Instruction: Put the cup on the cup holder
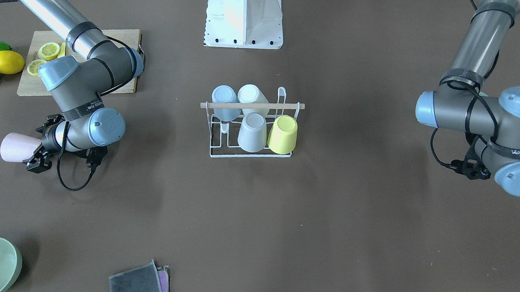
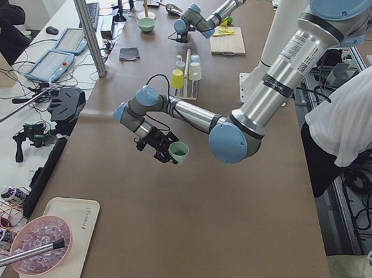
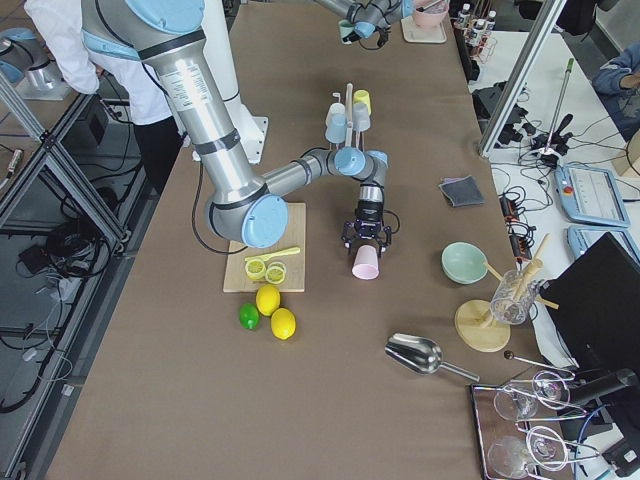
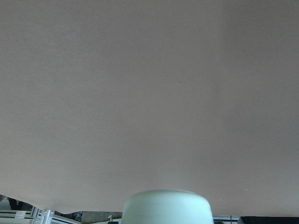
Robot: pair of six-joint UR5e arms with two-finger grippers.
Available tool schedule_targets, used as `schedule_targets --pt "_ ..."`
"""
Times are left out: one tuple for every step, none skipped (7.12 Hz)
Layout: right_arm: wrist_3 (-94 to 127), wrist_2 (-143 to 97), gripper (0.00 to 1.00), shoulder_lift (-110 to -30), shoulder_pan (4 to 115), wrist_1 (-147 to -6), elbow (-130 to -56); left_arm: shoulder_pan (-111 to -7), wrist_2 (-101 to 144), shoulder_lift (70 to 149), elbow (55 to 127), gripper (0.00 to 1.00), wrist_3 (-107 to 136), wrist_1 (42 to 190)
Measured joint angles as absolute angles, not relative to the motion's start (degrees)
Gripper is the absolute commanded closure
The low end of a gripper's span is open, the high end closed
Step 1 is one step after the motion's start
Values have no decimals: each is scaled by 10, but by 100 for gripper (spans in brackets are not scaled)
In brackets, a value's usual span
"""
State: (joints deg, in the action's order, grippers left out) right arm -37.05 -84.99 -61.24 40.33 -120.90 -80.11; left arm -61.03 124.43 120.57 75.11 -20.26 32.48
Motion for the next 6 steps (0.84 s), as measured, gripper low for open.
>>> schedule_targets --pt "-370 -850 2 -615 403 -1203 -801 -621 1224 1205 771 100 -199 325" --pt "-370 -850 2 -616 403 -1200 -801 -632 1203 1205 795 100 -187 325" --pt "-371 -850 2 -616 403 -1199 -801 -638 1177 1203 831 100 -165 326" --pt "-373 -851 2 -616 405 -1198 -801 -640 1153 1197 867 100 -146 329" --pt "-375 -851 2 -616 409 -1198 -804 -641 1139 1188 896 100 -131 340" --pt "-380 -852 2 -617 415 -1199 -811 -640 1122 1181 921 100 -112 359"
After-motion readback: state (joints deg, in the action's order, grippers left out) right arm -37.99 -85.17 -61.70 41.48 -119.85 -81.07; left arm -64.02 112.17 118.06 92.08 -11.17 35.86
